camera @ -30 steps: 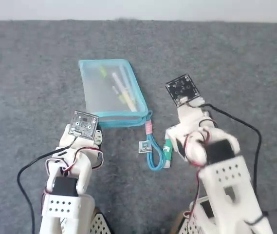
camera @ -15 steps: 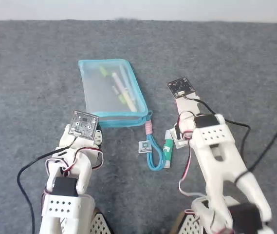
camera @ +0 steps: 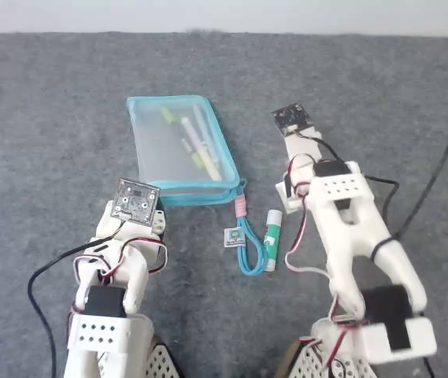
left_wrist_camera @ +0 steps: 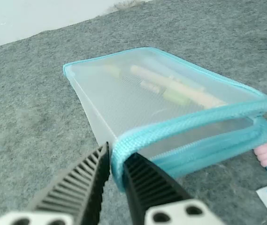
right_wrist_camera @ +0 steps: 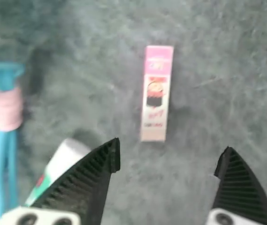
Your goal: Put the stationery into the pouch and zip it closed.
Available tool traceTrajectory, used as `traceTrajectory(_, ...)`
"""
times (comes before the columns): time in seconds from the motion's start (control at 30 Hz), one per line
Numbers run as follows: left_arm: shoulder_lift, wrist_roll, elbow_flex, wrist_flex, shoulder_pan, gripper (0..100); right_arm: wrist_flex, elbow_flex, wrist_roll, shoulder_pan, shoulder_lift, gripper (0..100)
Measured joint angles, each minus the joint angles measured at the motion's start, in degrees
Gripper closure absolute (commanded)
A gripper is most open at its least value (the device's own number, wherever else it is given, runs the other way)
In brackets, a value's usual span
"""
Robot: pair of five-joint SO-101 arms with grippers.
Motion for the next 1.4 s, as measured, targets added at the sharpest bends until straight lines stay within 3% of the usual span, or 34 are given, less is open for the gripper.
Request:
traceTrajectory(0.43,0.0,0.0,0.0,0.0,0.0,99,-6.9,-0.1,2.4,0.4,5.6,67.5)
traceTrajectory(0.7,0.0,0.0,0.0,0.0,0.0,99,-6.9,-0.1,2.4,0.3,5.6,79.6)
traceTrajectory(1.4,0.0,0.0,0.7,0.0,0.0,99,-8.5,-1.1,2.4,0.4,10.3,81.4)
